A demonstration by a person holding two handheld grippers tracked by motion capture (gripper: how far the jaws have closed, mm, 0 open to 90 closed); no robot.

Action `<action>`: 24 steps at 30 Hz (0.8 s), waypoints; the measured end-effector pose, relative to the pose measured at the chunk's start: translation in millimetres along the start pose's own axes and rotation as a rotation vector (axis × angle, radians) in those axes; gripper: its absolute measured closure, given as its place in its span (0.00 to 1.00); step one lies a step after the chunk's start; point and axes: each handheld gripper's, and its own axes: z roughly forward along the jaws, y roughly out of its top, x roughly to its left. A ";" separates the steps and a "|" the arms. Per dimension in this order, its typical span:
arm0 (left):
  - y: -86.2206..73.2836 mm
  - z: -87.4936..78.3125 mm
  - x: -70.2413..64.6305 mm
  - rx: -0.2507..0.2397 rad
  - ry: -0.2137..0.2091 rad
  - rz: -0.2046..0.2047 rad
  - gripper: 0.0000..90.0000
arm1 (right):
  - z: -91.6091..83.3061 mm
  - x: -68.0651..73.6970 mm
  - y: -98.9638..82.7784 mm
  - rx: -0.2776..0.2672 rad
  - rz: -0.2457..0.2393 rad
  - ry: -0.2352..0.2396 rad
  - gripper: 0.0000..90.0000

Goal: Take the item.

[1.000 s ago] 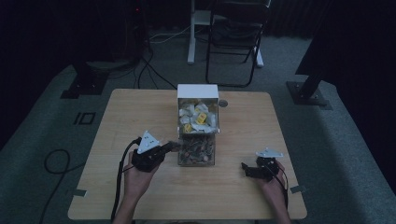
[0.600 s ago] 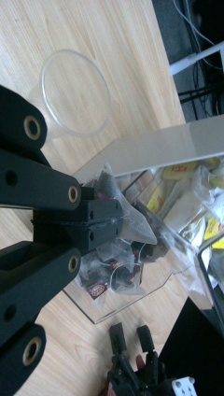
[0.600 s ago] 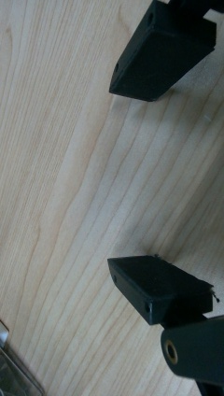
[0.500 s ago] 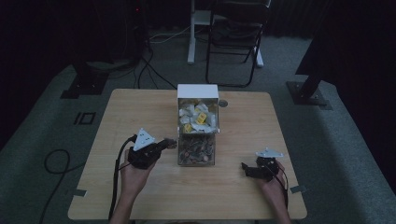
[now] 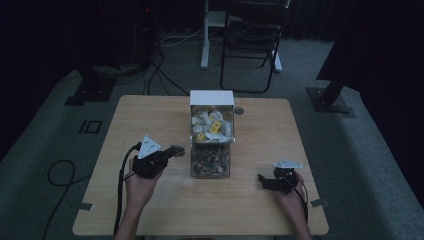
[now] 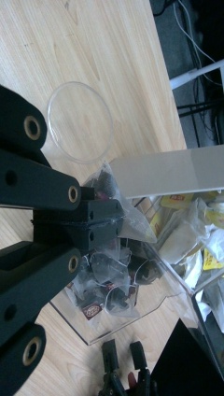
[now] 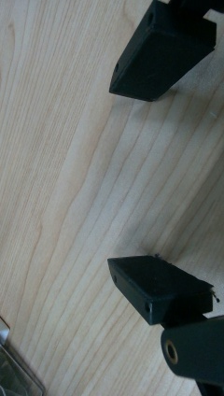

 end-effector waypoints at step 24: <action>1.5 -2.3 13.3 -0.010 0.037 -0.023 1.00 | 0.0 0.1 0.0 -0.001 0.001 0.000 0.16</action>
